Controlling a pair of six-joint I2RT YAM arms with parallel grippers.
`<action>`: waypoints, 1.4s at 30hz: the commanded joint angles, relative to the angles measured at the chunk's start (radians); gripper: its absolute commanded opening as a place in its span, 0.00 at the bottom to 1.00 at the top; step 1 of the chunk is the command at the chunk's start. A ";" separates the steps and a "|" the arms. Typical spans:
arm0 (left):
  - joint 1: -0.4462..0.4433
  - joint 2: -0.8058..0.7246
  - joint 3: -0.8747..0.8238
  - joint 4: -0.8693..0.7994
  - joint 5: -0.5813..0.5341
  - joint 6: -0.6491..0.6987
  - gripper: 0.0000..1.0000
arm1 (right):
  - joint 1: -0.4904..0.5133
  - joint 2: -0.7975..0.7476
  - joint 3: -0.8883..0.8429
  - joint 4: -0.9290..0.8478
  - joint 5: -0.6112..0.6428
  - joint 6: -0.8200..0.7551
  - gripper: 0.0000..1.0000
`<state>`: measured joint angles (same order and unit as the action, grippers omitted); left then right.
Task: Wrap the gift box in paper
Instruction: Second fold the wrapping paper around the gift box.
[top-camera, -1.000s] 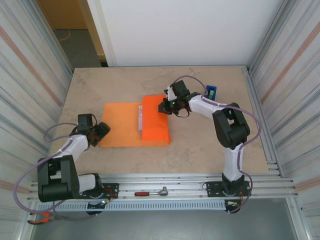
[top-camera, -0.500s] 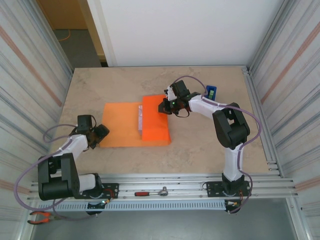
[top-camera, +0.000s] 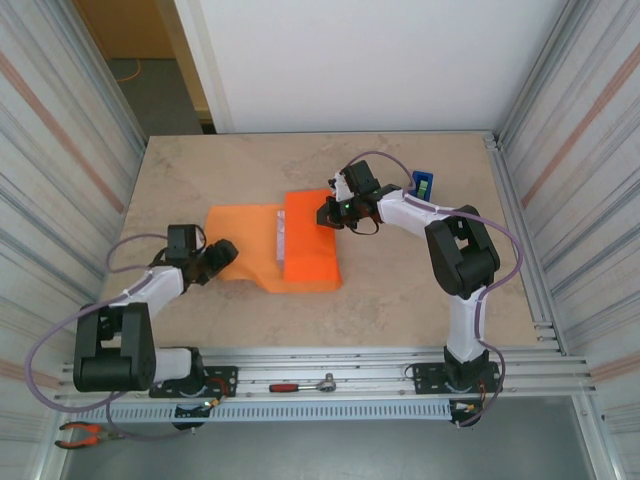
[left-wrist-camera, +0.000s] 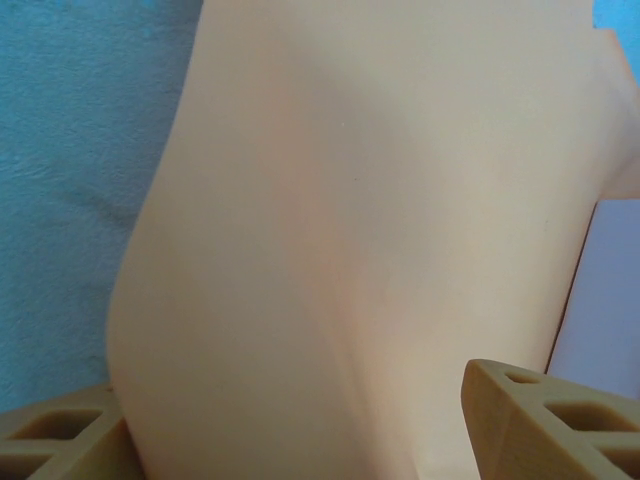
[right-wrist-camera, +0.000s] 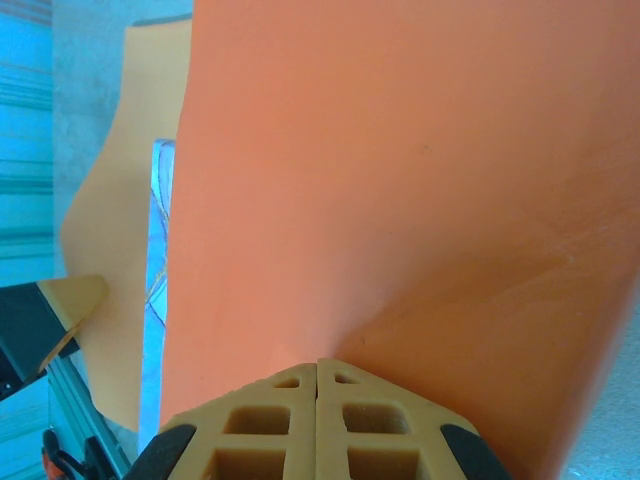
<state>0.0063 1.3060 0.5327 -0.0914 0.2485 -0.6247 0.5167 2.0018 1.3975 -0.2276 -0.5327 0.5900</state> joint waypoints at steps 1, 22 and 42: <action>0.000 0.041 0.041 0.043 0.024 0.039 0.74 | 0.003 0.044 -0.038 -0.066 0.051 -0.025 0.00; 0.130 0.254 0.225 0.117 0.202 0.078 0.75 | 0.015 0.055 -0.032 -0.062 0.049 -0.022 0.00; 0.208 0.227 0.285 -0.138 0.233 0.154 0.38 | 0.020 0.057 -0.034 -0.060 0.049 -0.020 0.00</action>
<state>0.2070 1.5764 0.8139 -0.1669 0.4755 -0.4938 0.5224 2.0018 1.3975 -0.2272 -0.5320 0.5900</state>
